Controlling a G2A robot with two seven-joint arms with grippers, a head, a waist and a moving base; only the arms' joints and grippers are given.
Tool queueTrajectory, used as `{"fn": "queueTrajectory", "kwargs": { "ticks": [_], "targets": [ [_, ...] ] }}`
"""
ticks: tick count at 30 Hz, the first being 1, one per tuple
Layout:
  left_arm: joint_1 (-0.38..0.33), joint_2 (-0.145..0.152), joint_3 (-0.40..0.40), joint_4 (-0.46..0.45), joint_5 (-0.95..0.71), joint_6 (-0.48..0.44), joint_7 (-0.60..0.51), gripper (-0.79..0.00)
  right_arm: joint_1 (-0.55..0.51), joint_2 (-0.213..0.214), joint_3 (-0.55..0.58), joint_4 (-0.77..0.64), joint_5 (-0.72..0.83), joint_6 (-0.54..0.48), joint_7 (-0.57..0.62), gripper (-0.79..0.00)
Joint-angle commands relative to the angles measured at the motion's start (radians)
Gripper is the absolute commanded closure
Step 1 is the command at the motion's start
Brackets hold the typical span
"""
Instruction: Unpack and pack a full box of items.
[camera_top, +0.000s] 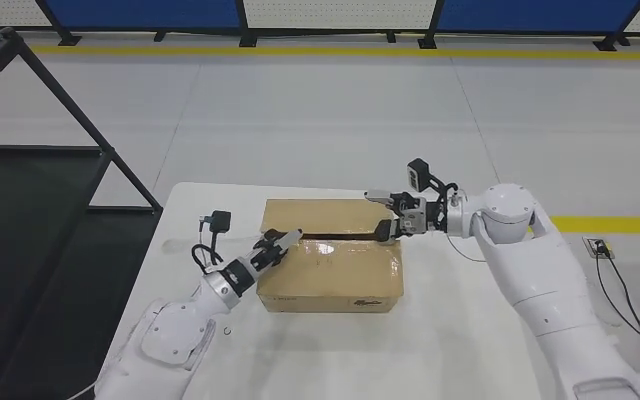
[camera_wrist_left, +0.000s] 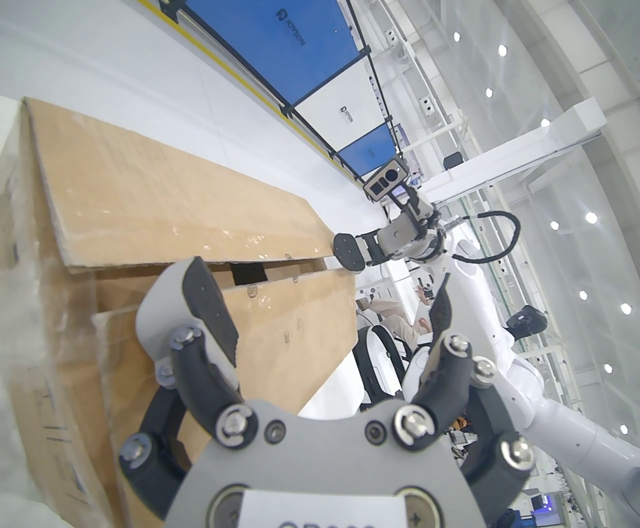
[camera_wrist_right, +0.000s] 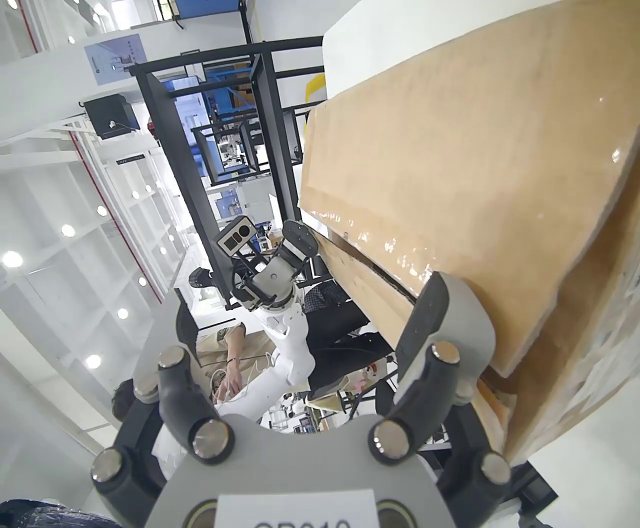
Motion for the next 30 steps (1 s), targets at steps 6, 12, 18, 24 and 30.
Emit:
{"fn": "queueTrajectory", "kwargs": {
  "ticks": [6,12,18,24,30],
  "targets": [
    [0.024,-0.004,-0.035,-0.034,-0.069,-0.037,0.055,-0.785,-0.032,0.005,0.009,-0.007,0.007,-0.108,-0.021,-0.785],
    [0.139,0.007,-0.204,-0.067,-0.228,-0.090,0.116,-0.785,-0.071,0.018,0.039,0.008,0.034,-0.223,0.018,-0.785],
    [0.280,0.018,-0.373,-0.065,-0.311,-0.095,0.169,-0.785,-0.104,0.021,0.049,0.004,0.061,-0.299,0.011,-0.785],
    [0.300,0.019,-0.390,-0.065,-0.329,-0.084,0.165,-0.785,-0.122,0.022,0.055,-0.002,0.079,-0.332,0.000,-0.785],
    [0.300,0.019,-0.390,-0.065,-0.329,-0.084,0.165,-0.785,-0.122,0.022,0.055,-0.002,0.079,-0.332,0.000,-0.785]
  ]
}}
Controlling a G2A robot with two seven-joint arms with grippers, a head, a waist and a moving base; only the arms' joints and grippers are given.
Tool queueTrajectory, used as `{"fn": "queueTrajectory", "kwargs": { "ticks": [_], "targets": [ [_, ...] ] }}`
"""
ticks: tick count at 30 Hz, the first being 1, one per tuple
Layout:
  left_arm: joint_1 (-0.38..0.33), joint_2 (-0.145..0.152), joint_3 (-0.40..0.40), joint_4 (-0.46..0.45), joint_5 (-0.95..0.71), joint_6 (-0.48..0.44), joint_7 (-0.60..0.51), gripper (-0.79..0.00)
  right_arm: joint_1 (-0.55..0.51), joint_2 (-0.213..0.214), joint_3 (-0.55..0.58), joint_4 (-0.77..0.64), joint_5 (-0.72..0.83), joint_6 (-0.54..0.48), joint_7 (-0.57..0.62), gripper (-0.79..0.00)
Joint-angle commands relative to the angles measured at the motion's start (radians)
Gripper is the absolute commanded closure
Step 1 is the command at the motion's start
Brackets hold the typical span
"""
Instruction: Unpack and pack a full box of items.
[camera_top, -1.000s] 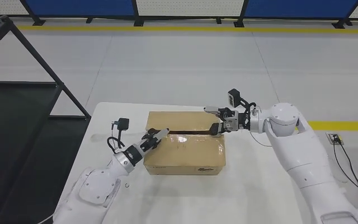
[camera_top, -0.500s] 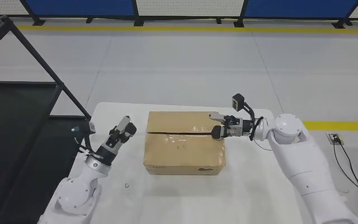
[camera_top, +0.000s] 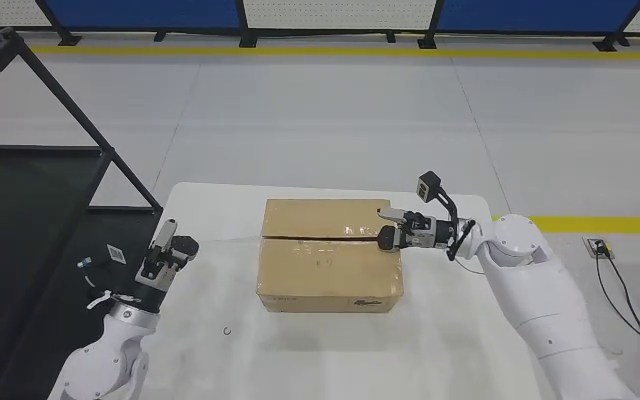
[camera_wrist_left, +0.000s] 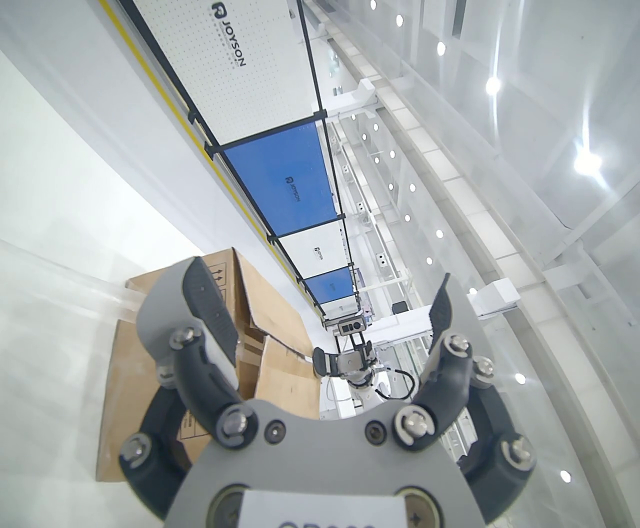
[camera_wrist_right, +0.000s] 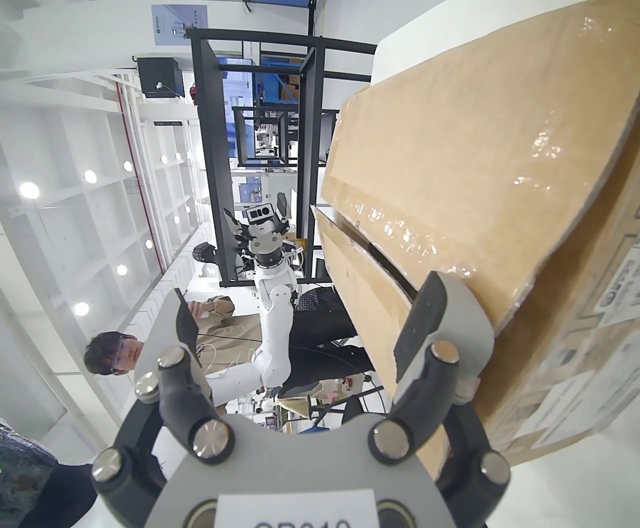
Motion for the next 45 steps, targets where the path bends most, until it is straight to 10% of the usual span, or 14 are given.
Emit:
{"fn": "queueTrajectory", "kwargs": {
  "ticks": [1,26,45],
  "targets": [
    [0.000,0.000,0.000,0.000,0.000,0.000,0.000,-0.785,0.000,0.000,0.000,0.000,0.000,0.000,0.000,-0.785],
    [-0.187,-0.047,0.226,0.352,-0.094,0.113,-0.046,-0.785,-0.041,0.010,-0.006,-0.082,-0.025,0.026,-0.042,-0.785],
    [-0.409,-0.116,0.347,0.639,-0.224,-0.003,0.055,-0.785,-0.059,0.026,0.008,-0.127,-0.038,0.047,-0.042,-0.785]
  ]
}}
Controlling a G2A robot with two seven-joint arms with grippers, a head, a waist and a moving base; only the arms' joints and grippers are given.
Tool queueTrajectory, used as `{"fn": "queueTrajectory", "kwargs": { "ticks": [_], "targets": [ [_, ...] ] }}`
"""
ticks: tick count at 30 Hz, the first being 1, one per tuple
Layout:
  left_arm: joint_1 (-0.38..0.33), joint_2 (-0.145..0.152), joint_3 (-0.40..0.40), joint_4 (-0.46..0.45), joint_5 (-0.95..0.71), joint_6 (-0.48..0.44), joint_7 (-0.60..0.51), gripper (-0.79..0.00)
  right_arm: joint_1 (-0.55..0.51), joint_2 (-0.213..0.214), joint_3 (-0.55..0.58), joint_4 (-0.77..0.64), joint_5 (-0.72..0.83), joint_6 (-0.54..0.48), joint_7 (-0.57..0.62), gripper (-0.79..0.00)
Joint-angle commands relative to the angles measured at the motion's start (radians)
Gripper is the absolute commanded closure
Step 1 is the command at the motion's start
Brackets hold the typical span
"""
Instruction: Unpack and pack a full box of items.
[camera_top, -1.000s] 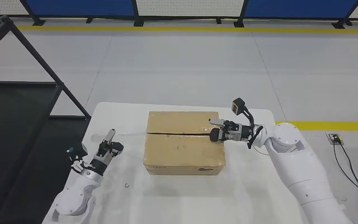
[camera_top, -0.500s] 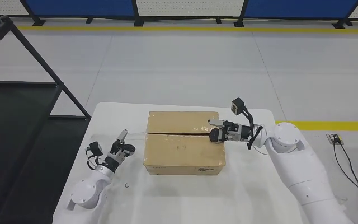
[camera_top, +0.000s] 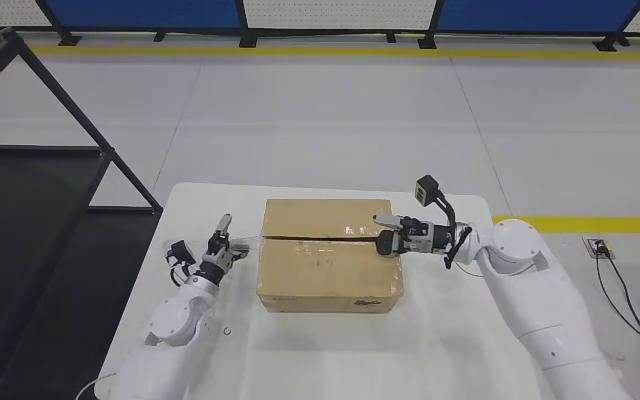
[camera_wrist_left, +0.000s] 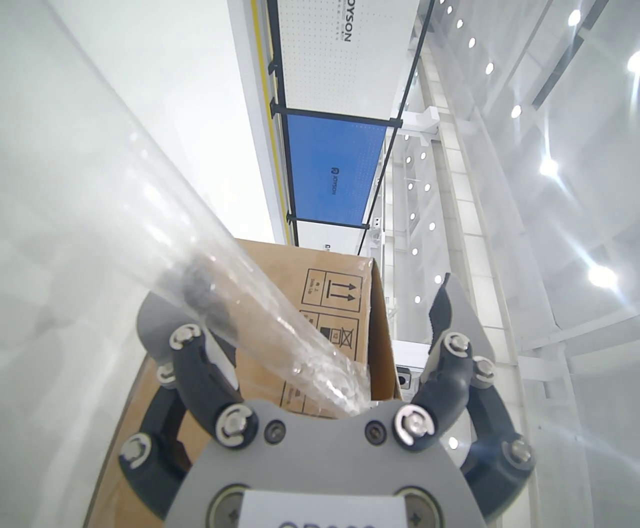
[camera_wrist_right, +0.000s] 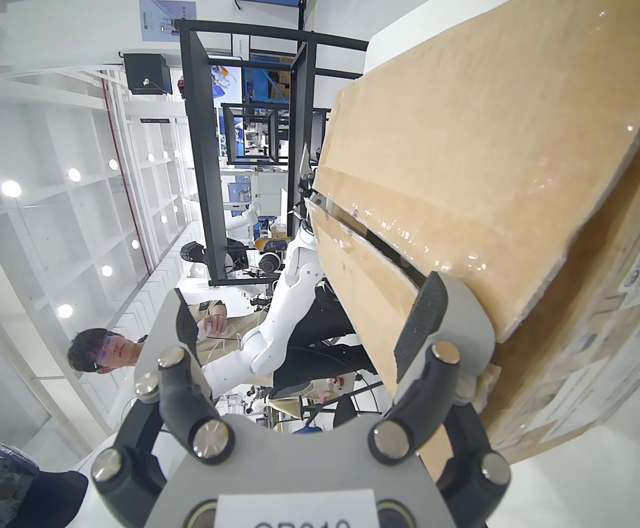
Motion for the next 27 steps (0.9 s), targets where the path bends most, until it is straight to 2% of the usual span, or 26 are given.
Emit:
{"fn": "queueTrajectory", "kwargs": {
  "ticks": [1,11,27],
  "targets": [
    [-0.002,-0.004,-0.005,0.014,-0.009,-0.041,0.015,-0.785,-0.001,0.001,0.002,-0.002,0.001,0.003,0.000,-0.785],
    [0.017,-0.010,-0.050,-0.002,-0.019,-0.168,0.051,-0.785,0.008,0.003,-0.006,0.000,0.005,0.010,0.003,-0.785],
    [0.074,-0.011,-0.113,-0.132,0.015,-0.177,0.074,-0.785,0.016,0.005,-0.017,0.007,0.013,0.012,-0.005,-0.785]
  ]
}}
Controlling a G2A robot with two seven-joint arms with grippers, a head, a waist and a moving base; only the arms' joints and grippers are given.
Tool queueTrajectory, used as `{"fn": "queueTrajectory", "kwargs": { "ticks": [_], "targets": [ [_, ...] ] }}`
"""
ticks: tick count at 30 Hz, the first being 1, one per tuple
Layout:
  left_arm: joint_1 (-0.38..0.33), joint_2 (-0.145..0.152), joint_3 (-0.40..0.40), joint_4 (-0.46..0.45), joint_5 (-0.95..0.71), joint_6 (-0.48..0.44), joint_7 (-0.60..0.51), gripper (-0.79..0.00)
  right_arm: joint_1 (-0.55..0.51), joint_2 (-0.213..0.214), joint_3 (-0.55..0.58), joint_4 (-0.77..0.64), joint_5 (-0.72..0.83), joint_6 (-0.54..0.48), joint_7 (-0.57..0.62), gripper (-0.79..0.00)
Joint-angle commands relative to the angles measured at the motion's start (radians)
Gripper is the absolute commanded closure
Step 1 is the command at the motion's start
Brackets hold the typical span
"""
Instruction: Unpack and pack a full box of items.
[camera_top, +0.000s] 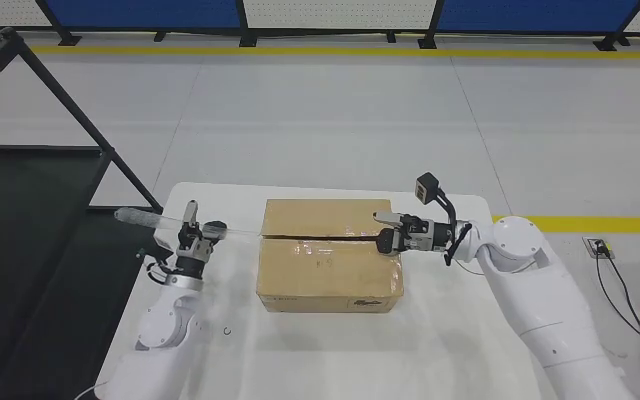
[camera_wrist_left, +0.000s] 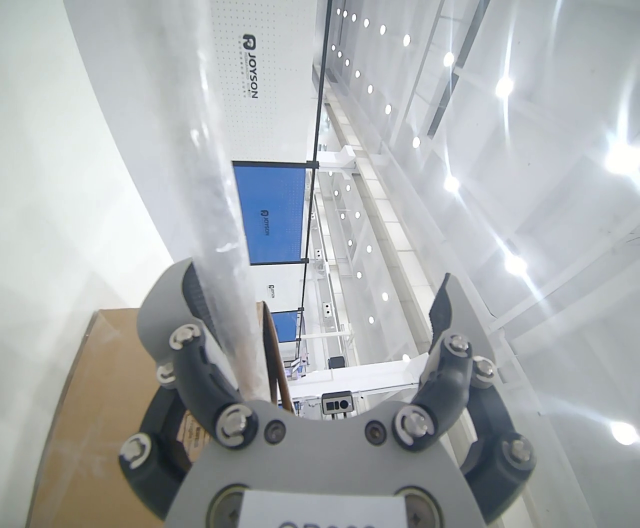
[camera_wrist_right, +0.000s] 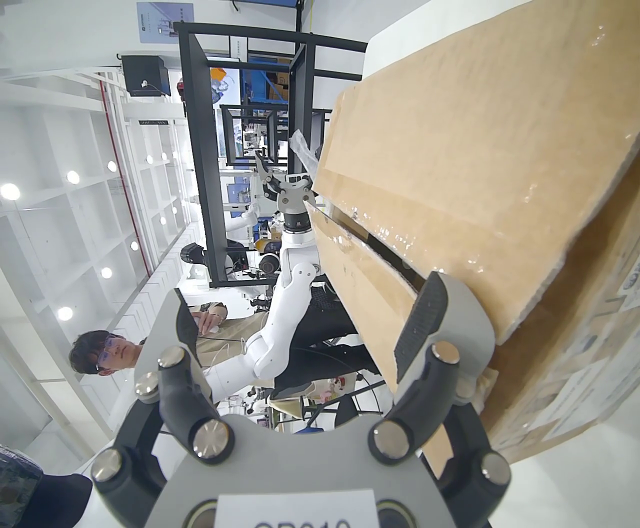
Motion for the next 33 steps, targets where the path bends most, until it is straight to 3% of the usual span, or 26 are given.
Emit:
{"fn": "queueTrajectory", "kwargs": {
  "ticks": [1,18,33],
  "targets": [
    [0.012,0.001,-0.007,-0.021,0.013,0.002,0.002,-0.785,0.001,0.000,-0.002,0.002,0.001,-0.001,0.001,-0.785],
    [0.132,-0.001,-0.059,-0.262,0.112,-0.018,0.067,-0.785,0.009,-0.004,-0.016,0.030,0.022,0.035,-0.050,-0.785],
    [0.171,-0.012,-0.068,-0.336,0.182,-0.005,0.131,-0.785,0.037,-0.021,-0.049,0.085,0.049,0.033,-0.091,-0.785]
  ]
}}
